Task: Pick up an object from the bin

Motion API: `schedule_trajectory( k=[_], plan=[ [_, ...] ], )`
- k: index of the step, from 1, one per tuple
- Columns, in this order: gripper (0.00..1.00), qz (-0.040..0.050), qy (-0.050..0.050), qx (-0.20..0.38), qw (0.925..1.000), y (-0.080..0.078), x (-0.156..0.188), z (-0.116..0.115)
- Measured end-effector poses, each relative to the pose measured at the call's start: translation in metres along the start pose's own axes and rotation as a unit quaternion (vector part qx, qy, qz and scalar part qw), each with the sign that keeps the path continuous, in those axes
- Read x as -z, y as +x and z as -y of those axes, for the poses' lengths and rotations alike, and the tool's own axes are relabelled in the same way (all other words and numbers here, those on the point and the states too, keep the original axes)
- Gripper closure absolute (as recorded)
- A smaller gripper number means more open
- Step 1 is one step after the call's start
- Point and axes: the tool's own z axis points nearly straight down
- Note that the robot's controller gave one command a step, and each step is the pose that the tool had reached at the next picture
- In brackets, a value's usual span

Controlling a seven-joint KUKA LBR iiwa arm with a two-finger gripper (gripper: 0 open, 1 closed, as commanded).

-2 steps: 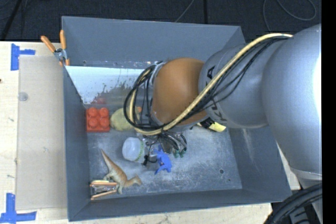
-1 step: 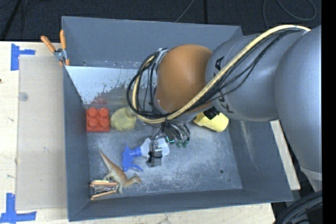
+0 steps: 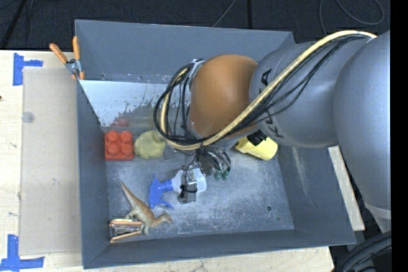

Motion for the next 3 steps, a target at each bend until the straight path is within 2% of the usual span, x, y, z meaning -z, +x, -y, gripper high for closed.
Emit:
schedule_trajectory(
  k=[1,2,3],
  plan=[
    [1.0,-0.0004,0.0,0.122,0.9925,0.005,-0.076,0.012],
    [1.0,-0.0004,0.0,0.122,0.9925,0.005,-0.076,0.012],
    [1.0,-0.0004,-0.001,0.138,0.9905,0.004,0.03,0.003]
  ],
)
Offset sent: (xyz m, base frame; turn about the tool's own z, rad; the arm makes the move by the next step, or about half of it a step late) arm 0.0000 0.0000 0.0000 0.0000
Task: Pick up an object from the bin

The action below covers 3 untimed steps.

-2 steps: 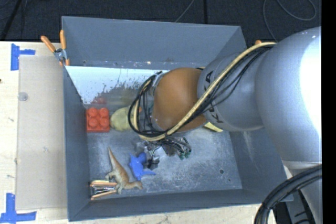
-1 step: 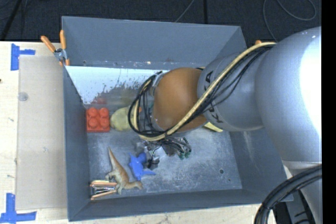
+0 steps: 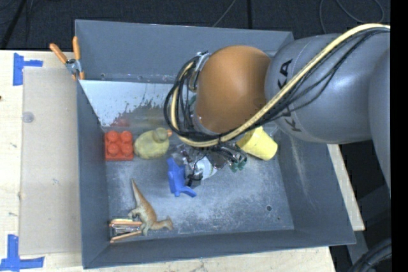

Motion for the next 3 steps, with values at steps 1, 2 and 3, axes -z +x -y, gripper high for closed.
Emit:
schedule_trajectory(
  k=[1,2,3],
  plan=[
    [1.0,-0.0001,0.0,0.0,1.0,0.0,0.0,0.0],
    [1.0,0.0034,0.001,-0.014,0.9999,-0.012,-0.047,0.005],
    [1.0,0.0019,0.0,-0.013,0.9999,0.002,0.082,-0.002]
  ],
)
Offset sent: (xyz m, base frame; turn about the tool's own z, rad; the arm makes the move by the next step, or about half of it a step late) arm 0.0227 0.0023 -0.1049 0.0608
